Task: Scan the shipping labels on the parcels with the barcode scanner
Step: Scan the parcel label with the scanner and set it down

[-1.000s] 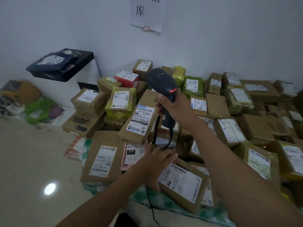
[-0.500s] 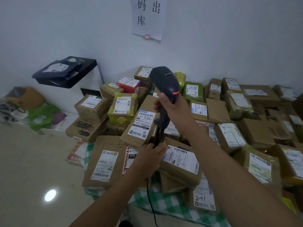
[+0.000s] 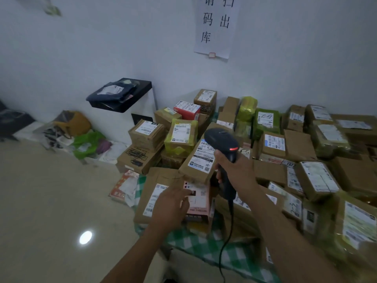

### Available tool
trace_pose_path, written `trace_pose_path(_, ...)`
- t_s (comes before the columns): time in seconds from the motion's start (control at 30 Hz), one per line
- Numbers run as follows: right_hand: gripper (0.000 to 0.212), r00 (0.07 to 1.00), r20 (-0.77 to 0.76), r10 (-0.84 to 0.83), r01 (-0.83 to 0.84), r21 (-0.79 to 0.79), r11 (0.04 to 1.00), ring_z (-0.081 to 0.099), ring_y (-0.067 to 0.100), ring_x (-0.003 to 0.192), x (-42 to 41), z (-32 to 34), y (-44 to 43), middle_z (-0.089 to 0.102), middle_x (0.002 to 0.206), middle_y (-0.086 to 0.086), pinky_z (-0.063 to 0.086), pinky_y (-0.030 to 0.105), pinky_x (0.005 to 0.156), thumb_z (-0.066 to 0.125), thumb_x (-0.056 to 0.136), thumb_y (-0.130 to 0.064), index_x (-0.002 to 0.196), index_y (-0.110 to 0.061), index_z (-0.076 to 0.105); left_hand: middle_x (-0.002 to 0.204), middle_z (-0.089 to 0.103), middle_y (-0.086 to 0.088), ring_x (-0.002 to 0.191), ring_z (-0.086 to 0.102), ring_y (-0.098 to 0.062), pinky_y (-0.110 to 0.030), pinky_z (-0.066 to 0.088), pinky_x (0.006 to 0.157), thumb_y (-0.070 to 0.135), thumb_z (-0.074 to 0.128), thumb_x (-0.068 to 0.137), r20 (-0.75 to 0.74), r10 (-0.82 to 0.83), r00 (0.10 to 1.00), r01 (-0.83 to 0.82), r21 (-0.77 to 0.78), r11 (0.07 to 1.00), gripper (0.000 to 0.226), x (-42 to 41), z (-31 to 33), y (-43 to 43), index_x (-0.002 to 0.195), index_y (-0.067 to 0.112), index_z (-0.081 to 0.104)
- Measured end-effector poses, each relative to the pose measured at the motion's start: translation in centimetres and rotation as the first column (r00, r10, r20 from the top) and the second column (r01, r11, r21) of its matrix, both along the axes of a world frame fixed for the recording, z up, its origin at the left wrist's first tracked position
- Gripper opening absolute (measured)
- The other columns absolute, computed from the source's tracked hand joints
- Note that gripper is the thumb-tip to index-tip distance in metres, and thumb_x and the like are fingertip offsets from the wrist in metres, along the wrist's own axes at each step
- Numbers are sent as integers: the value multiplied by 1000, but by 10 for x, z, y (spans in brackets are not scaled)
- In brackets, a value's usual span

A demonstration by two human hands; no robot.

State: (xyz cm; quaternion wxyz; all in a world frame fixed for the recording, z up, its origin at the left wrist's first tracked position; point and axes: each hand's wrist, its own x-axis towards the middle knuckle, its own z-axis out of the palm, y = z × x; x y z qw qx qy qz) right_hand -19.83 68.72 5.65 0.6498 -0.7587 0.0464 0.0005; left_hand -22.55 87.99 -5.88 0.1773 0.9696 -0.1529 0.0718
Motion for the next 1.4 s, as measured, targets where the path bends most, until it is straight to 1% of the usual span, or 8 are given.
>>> trace_pose_path(0.1, 24, 996, -68, 59, -65, -97, 993, 61, 13, 51, -11, -11, 17, 67, 60, -1, 55, 27, 57, 66, 88, -37, 82, -15, 62, 149, 41, 0, 134, 43, -20, -36, 40, 107, 46, 53, 96, -315, 419, 852, -425, 51, 904, 58, 13, -29, 32, 146, 22, 36)
trace_pose_path(0.23, 17, 966, -160, 202, -224, -133, 966, 62, 19, 53, -18, -34, 40, 72, 72, 9, 55, 29, 55, 66, 90, -33, 84, -17, 62, 145, 41, -10, 127, 48, -27, -39, 45, 101, 55, 70, 82, -462, 543, 701, -562, 109, 820, 91, 22, -72, 68, 148, 14, 22)
trace_pose_path(0.4, 15, 905, -340, 255, -303, -97, 948, 69, 26, 64, -24, -77, 75, 75, 80, 10, 58, 39, 67, 68, 89, -36, 95, -25, 61, 139, 51, -11, 122, 56, -27, -34, 47, 100, 44, 80, 78, -715, 351, 605, -569, -80, 818, 108, 25, -98, 107, 151, 0, 14)
trace_pose_path(0.57, 12, 849, -478, 225, -304, -94, 948, 64, 11, 54, -40, -111, 108, 68, 68, 2, 56, 34, 64, 65, 92, -32, 96, -22, 59, 118, 70, -2, 96, 64, -14, -26, 50, 86, 41, 77, 83, -788, 198, 583, -552, -205, 809, 52, 17, -107, 137, 124, 14, 60)
trace_pose_path(0.9, 12, 806, -576, 137, -178, -16, 984, 67, 16, 64, -63, -143, 146, 69, 91, 10, 56, 34, 67, 64, 93, -27, 104, -23, 60, 106, 74, 5, 92, 71, -13, -33, 59, 78, 30, 75, 83, -825, 9, 565, -685, -463, 562, 39, 0, -112, 151, 119, 22, 63)
trace_pose_path(1.1, 9, 834, -547, 76, -99, -13, 995, 64, 18, 61, -77, -144, 147, 71, 76, 14, 55, 32, 66, 61, 95, -22, 103, -17, 58, 117, 63, -12, 94, 70, -29, -40, 60, 73, 13, 81, 77, -847, -136, 514, -813, -532, 239, 70, -9, -93, 160, 130, 19, 36)
trace_pose_path(1.3, 9, 889, -456, 36, -24, 32, 999, 66, 17, 57, -83, -142, 160, 67, 73, 14, 55, 31, 61, 61, 95, -16, 102, -15, 58, 118, 64, -10, 102, 66, -29, -33, 56, 72, -7, 79, 65, -811, -207, 548, -778, -585, 231, 79, -12, -77, 195, 133, 7, 42)
trace_pose_path(1.4, 15, 908, -418, 20, 8, 65, 998, 67, 21, 62, -78, -138, 167, 70, 71, 13, 56, 39, 67, 61, 95, -16, 109, -12, 59, 118, 68, -11, 101, 69, -28, -33, 58, 75, 5, 84, 42, -764, -228, 604, -723, -645, 246, 101, -14, -70, 210, 136, 4, 46)
